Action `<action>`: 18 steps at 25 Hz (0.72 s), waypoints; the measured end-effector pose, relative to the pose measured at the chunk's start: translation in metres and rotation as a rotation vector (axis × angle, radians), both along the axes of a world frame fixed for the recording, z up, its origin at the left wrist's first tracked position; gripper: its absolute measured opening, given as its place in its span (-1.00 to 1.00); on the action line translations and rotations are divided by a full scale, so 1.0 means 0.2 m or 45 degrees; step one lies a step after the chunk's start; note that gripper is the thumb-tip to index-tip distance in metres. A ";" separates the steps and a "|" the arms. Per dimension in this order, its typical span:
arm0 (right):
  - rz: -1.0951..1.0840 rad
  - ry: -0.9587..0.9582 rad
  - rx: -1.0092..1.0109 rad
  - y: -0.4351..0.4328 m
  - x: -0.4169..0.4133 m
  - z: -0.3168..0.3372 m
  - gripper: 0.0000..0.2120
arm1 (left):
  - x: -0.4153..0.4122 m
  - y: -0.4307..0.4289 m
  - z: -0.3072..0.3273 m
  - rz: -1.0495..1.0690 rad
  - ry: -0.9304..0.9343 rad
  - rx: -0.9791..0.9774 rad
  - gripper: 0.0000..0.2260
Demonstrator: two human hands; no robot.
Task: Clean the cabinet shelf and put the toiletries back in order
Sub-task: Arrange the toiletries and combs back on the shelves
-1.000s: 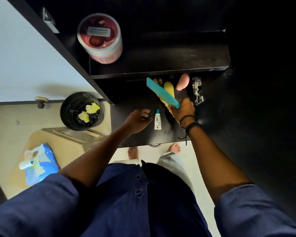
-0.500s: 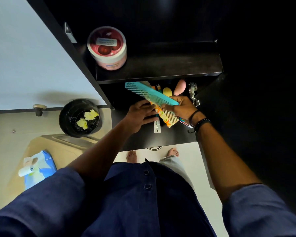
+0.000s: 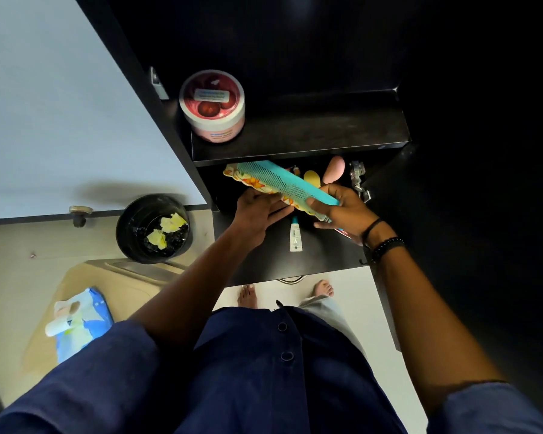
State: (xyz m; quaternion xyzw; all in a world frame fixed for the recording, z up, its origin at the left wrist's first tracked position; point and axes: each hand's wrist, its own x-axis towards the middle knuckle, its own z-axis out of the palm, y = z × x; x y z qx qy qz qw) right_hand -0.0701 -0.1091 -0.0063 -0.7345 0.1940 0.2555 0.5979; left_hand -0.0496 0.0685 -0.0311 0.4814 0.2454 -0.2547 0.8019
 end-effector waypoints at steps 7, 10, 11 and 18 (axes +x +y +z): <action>-0.122 0.003 0.143 -0.02 -0.11 0.15 -0.71 | -0.07 0.04 0.12 -0.160 -0.075 -0.116 -0.86; -0.029 0.019 0.136 -0.02 -0.14 0.20 -0.70 | -0.11 0.05 0.19 -0.145 -0.067 -0.180 -0.83; -0.007 0.004 0.121 -0.02 -0.14 0.22 -0.70 | -0.12 0.04 0.21 -0.137 -0.077 -0.166 -0.79; -0.069 -0.234 0.145 -0.06 -0.18 0.38 -0.73 | -0.20 0.03 0.36 0.107 -0.176 -0.080 -0.73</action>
